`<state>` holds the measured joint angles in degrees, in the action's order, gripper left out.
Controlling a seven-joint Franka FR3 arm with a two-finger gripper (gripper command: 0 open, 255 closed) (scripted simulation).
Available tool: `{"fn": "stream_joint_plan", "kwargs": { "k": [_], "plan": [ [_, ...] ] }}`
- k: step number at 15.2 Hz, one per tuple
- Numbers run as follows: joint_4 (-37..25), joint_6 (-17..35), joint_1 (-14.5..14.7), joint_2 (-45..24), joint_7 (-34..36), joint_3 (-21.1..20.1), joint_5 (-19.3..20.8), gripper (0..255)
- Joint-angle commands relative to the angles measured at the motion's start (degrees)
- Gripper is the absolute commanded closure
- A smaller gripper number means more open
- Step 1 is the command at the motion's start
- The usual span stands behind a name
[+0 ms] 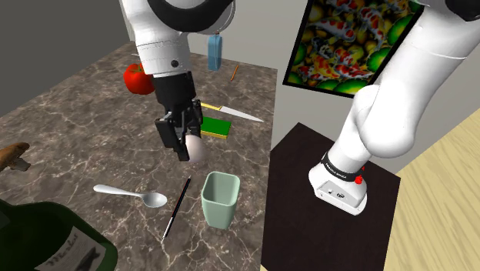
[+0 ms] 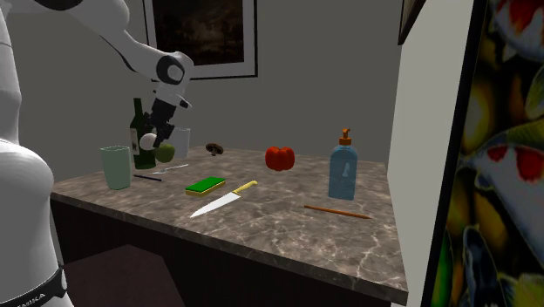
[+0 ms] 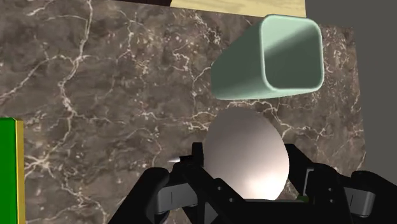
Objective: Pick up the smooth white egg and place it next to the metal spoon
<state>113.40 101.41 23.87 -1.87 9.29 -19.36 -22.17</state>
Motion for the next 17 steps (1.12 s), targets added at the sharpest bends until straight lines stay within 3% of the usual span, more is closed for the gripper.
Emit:
{"fn": "stream_joint_plan", "kwargs": {
  "k": [1,8,15,17],
  "plan": [
    [-1.3,1.3,1.5,-1.6,2.8,-1.4,-0.2,255],
    [-9.3,4.1,7.2,-9.0,12.5,-5.5,1.3,255],
    [-20.9,5.3,14.1,-18.7,22.3,-7.7,5.3,255],
    [-19.8,6.6,14.2,-19.1,21.8,-7.7,5.3,255]
  ]
}}
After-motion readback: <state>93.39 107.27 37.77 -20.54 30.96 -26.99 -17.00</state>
